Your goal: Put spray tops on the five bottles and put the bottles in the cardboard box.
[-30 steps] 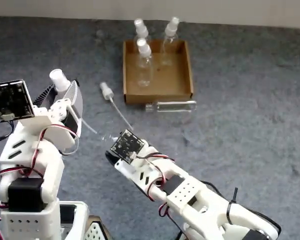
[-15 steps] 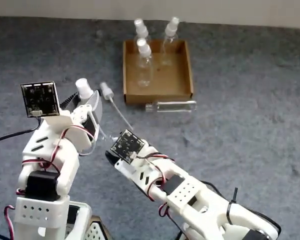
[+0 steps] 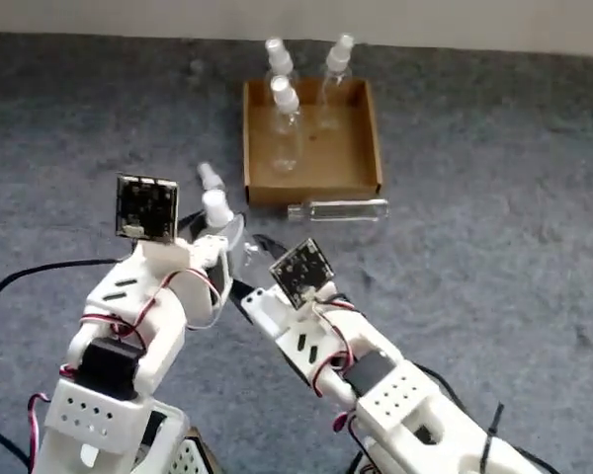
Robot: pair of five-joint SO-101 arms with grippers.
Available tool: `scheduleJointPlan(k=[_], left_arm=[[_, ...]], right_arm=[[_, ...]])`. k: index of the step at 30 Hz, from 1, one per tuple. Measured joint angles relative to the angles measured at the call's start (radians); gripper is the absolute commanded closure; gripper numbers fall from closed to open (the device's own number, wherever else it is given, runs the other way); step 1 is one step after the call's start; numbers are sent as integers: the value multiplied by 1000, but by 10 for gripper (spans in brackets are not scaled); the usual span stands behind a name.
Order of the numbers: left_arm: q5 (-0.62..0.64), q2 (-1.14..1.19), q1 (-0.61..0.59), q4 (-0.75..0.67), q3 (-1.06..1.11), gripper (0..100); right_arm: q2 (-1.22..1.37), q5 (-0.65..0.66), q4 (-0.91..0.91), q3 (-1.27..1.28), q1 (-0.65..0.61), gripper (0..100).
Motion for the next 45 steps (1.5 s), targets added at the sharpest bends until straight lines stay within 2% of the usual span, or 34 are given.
scheduleJointPlan(k=[4,9,11,16,25,36,40,45], left_arm=[[-72,-8,101,0,44,995],[-104,-11,138,-5,48,995],[-104,-12,141,2,46,977],[-107,-11,141,101,-23,845],[-167,-12,138,149,-34,839],[-173,-341,-29,173,-34,841],[-173,-364,-68,166,-25,841],[-173,-269,-98,-38,41,842]], right_arm=[[-167,0,167,40,2,995],[-299,-2,210,54,8,995],[-307,-2,210,55,9,995],[-296,-2,209,52,9,995],[-242,-2,207,52,12,995],[-239,-2,207,52,12,995],[-239,-2,207,52,12,995],[-239,-2,207,52,12,995]])
